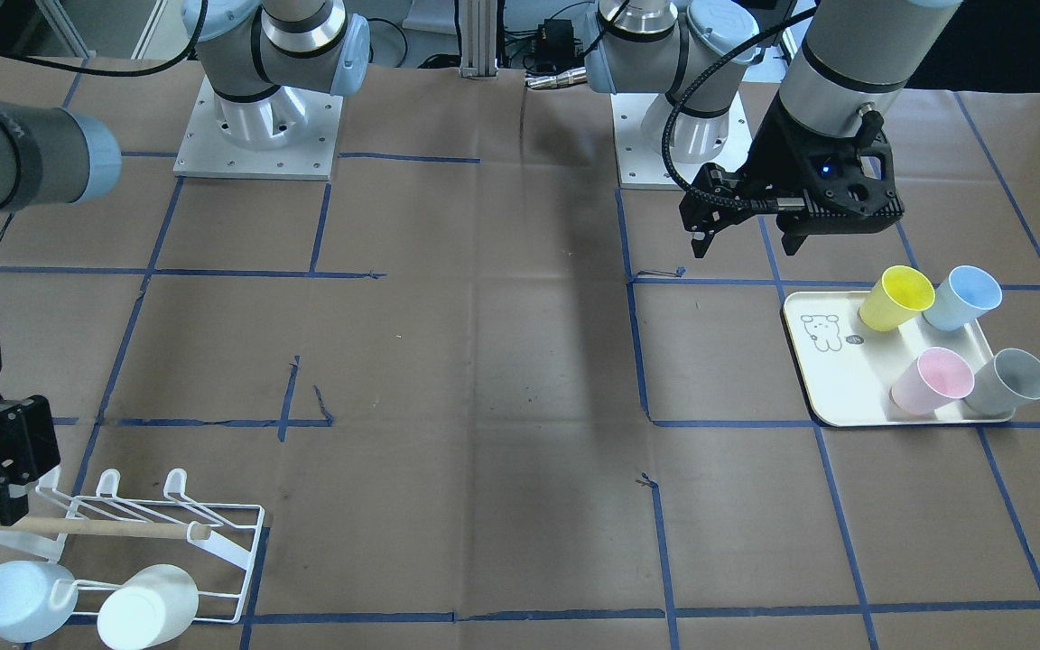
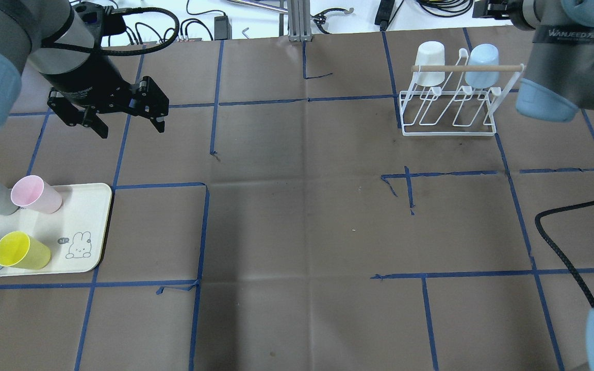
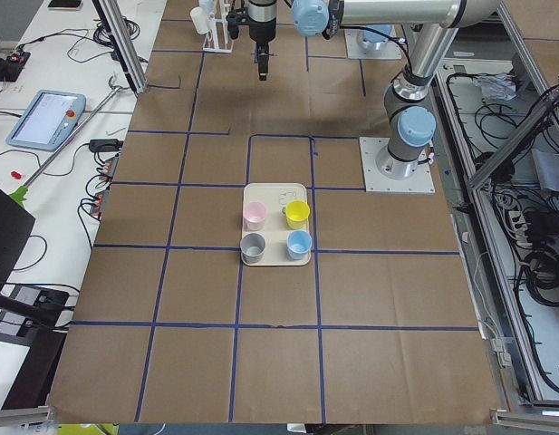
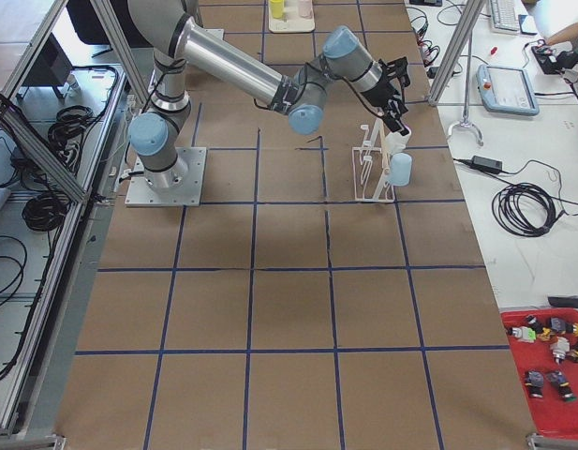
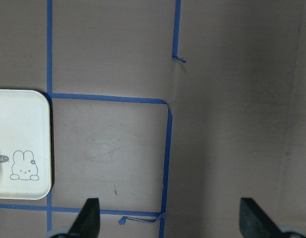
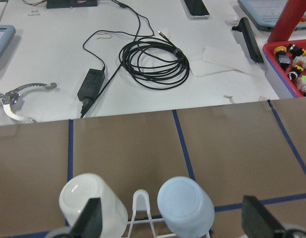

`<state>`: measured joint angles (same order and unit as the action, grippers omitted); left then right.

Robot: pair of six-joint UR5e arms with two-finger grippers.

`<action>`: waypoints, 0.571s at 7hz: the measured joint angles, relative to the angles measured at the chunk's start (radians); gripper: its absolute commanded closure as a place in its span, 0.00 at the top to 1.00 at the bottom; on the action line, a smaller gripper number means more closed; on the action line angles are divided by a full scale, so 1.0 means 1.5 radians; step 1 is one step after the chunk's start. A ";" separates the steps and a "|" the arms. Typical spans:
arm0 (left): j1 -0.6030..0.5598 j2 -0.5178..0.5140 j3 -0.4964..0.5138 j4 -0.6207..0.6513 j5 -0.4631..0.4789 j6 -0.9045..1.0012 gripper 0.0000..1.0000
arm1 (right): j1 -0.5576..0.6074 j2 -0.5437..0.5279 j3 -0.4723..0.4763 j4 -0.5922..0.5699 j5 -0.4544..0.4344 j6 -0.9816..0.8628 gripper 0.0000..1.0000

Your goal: Transfer IKEA cup to right arm and place on rack

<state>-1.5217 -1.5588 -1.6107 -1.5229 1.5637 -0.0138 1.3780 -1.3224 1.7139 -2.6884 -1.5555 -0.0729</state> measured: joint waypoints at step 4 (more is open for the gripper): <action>0.000 -0.001 0.000 0.001 0.000 0.000 1.00 | 0.076 -0.101 0.000 0.310 -0.003 0.004 1.00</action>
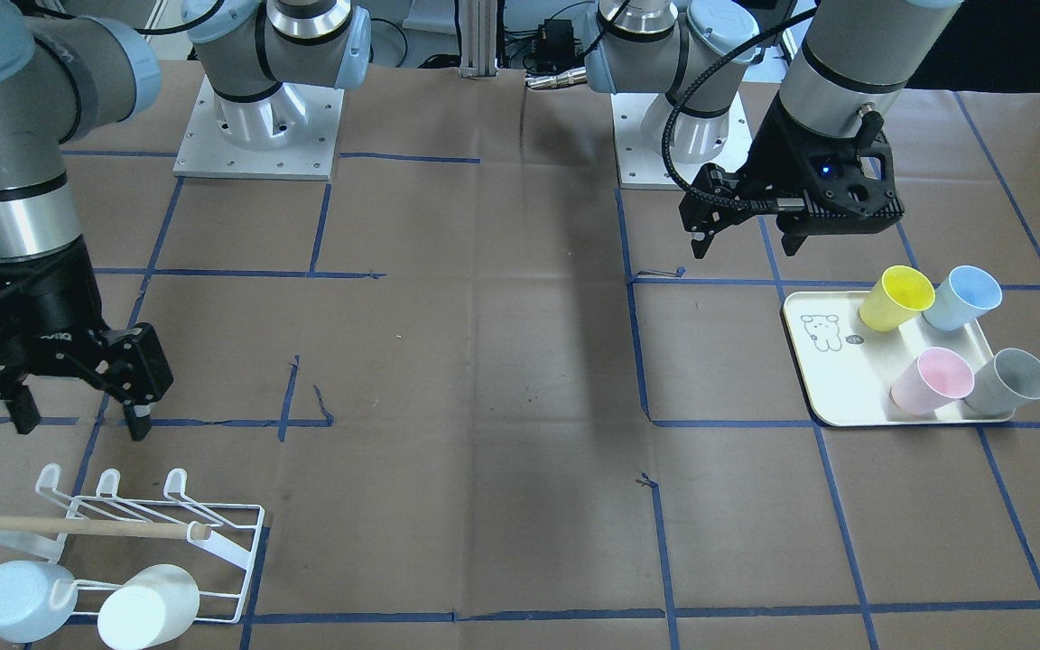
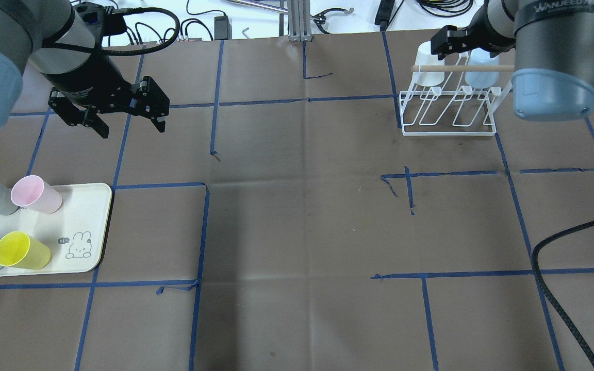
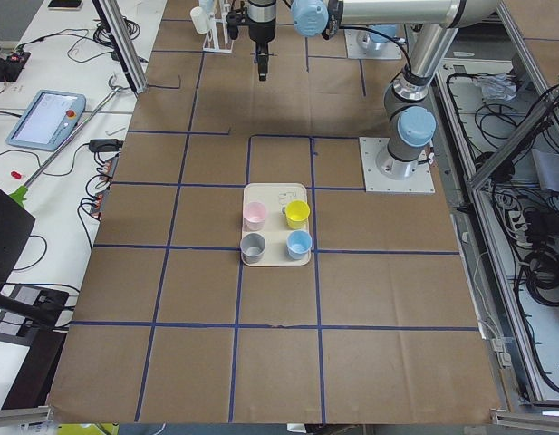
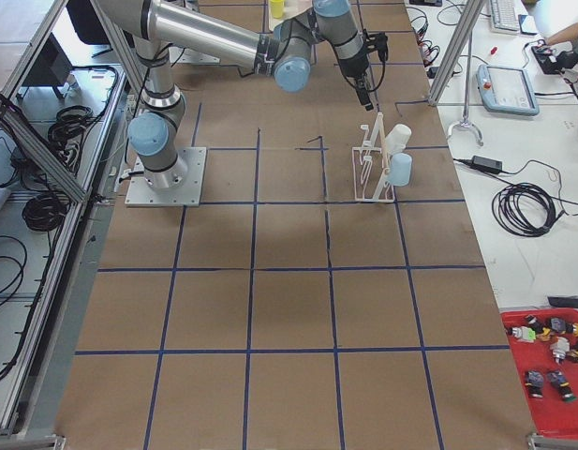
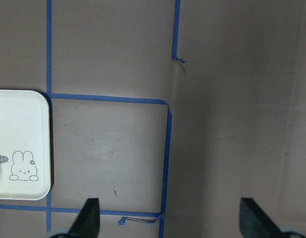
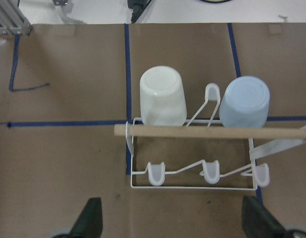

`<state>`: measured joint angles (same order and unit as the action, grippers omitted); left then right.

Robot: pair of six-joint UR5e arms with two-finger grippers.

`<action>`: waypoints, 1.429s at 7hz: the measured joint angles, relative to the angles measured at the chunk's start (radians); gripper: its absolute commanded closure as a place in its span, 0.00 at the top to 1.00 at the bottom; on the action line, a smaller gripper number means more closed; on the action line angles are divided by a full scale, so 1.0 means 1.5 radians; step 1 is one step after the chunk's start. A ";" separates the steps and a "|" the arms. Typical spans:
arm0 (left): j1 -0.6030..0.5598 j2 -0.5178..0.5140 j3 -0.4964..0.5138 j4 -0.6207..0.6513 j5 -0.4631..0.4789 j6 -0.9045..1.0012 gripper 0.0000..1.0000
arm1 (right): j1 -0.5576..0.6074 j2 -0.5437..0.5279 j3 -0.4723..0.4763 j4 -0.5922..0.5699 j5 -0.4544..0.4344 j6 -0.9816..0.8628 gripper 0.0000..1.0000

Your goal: Transfer IKEA cup to right arm and place on rack

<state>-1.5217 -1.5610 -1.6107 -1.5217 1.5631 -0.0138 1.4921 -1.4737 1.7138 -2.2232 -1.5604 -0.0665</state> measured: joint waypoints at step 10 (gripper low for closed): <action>0.000 -0.002 0.000 0.000 0.000 -0.002 1.00 | 0.069 -0.111 -0.055 0.416 0.000 0.057 1.00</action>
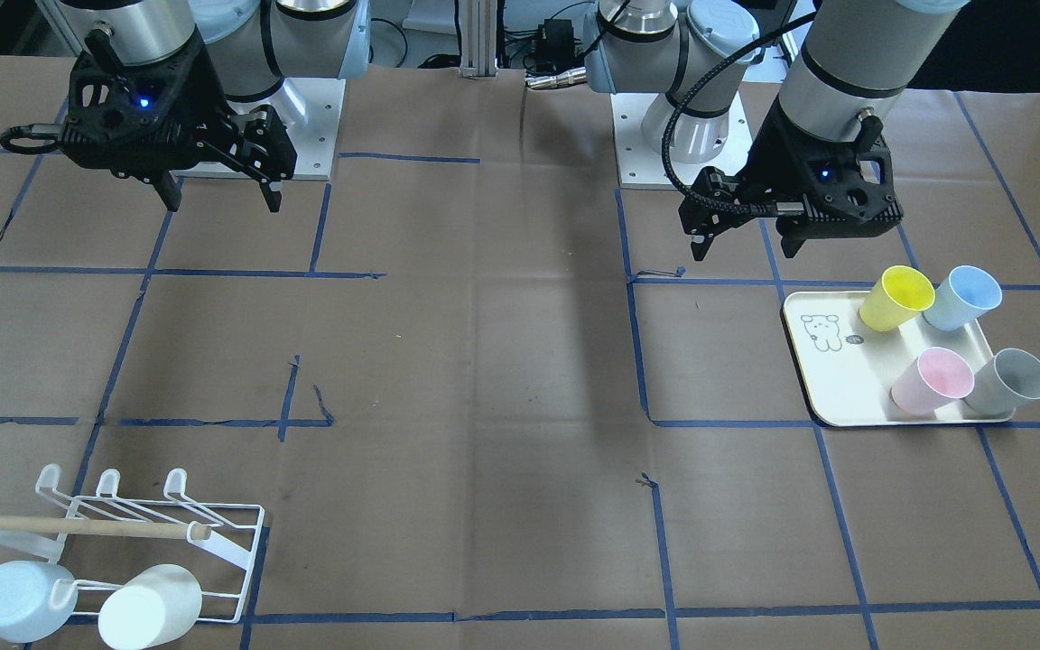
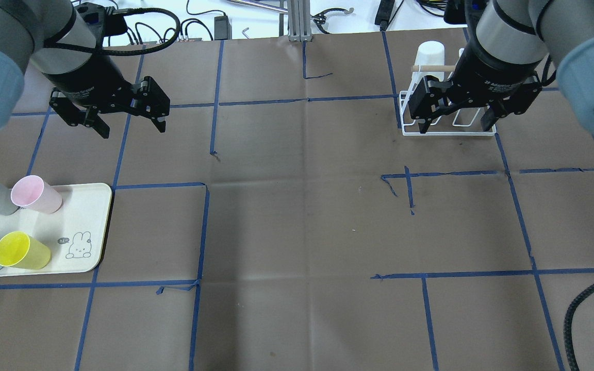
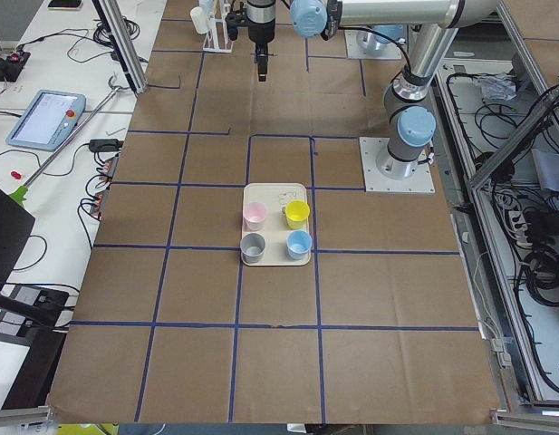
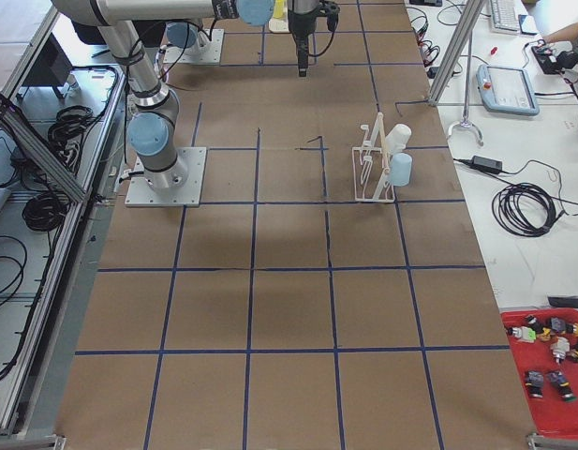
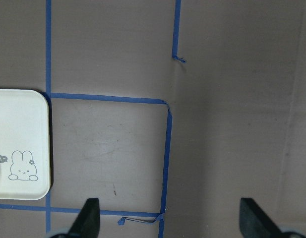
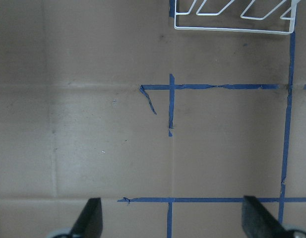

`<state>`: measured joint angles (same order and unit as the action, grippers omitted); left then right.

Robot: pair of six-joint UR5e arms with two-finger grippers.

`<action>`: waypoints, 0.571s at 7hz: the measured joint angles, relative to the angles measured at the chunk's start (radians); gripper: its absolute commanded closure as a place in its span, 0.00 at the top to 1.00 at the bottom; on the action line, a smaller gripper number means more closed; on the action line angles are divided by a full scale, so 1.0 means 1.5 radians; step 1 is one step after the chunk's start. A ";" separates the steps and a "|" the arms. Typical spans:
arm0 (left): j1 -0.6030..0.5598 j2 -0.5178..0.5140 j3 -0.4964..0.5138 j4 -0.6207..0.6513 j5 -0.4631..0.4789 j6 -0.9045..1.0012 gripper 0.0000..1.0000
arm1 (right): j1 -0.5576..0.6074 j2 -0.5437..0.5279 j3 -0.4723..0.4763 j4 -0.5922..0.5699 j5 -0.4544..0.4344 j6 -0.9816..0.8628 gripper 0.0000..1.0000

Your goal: Transfer IKEA cup to right arm and place on rack

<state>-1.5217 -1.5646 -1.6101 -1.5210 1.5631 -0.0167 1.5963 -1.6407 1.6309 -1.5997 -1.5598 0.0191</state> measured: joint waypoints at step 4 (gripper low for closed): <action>-0.001 0.000 0.000 0.000 0.000 0.000 1.00 | 0.001 0.008 0.001 0.004 0.000 -0.004 1.00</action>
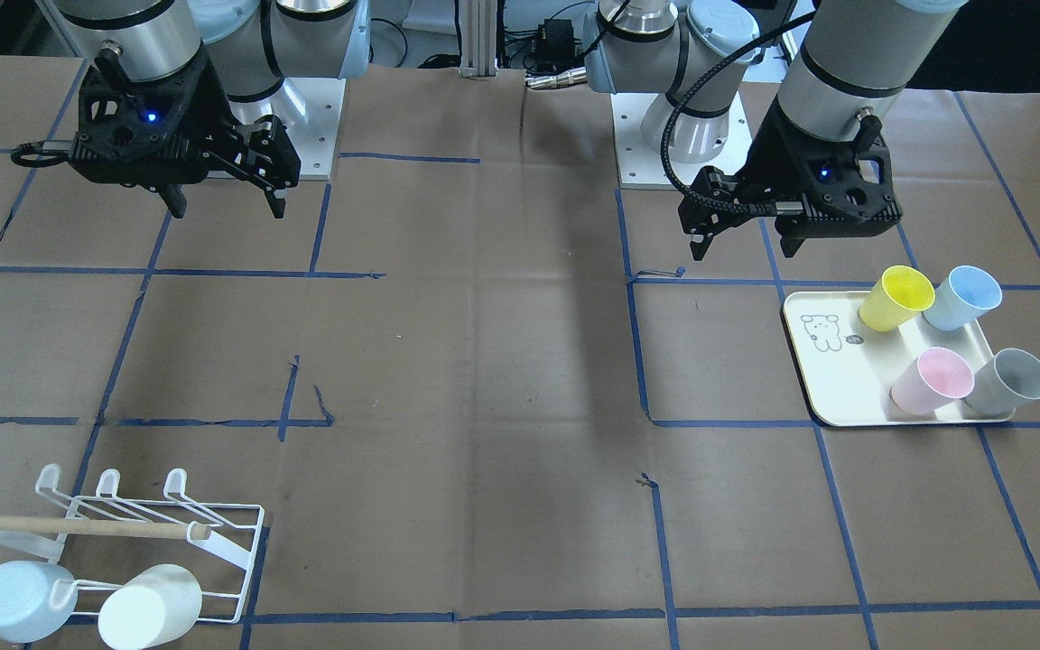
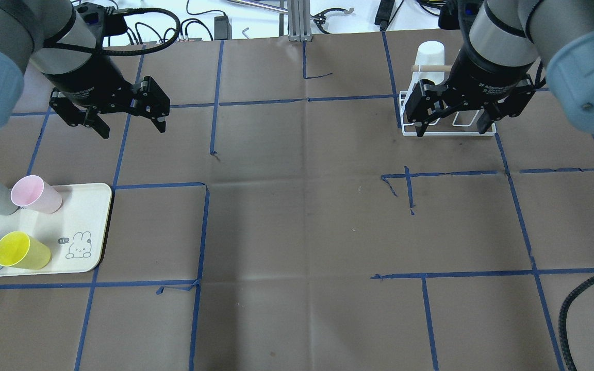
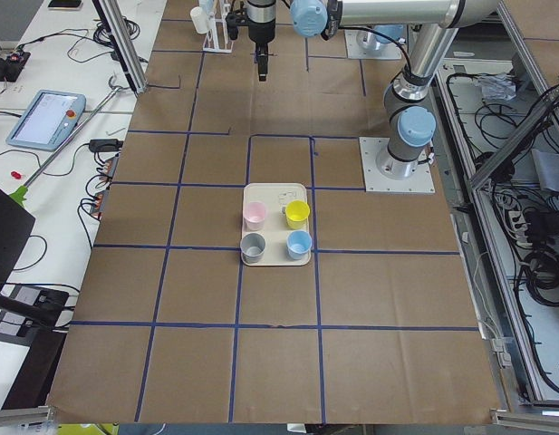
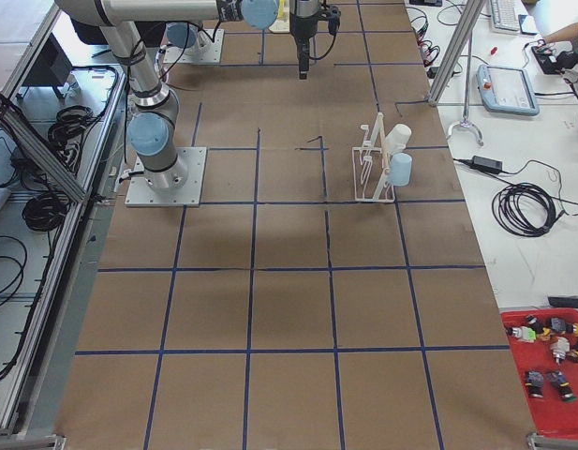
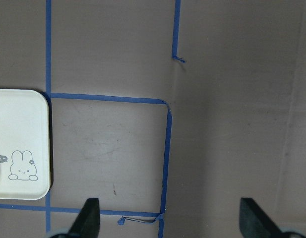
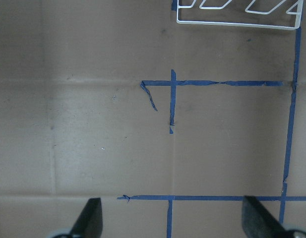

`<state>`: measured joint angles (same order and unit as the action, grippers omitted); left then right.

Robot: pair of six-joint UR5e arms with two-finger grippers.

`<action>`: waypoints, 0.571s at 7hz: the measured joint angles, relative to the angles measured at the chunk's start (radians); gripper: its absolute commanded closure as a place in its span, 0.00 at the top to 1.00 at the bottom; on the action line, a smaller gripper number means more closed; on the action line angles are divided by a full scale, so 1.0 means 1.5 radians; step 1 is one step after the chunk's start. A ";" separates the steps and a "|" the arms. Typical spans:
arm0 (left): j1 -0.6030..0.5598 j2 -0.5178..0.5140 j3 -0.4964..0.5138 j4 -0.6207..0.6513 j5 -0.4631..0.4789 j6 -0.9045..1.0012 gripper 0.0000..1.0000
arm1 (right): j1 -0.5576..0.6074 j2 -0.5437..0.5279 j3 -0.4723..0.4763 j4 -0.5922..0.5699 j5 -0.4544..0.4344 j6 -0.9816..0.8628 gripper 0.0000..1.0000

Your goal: Transfer IKEA cup to right arm and place on rack

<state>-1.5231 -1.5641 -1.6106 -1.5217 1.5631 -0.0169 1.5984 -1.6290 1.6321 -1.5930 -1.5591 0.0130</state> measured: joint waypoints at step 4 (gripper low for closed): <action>0.000 0.000 0.000 0.000 -0.001 0.000 1.00 | 0.000 0.005 0.000 0.000 0.000 -0.004 1.00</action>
<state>-1.5232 -1.5647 -1.6107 -1.5214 1.5620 -0.0173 1.5984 -1.6217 1.6328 -1.5931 -1.5595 0.0076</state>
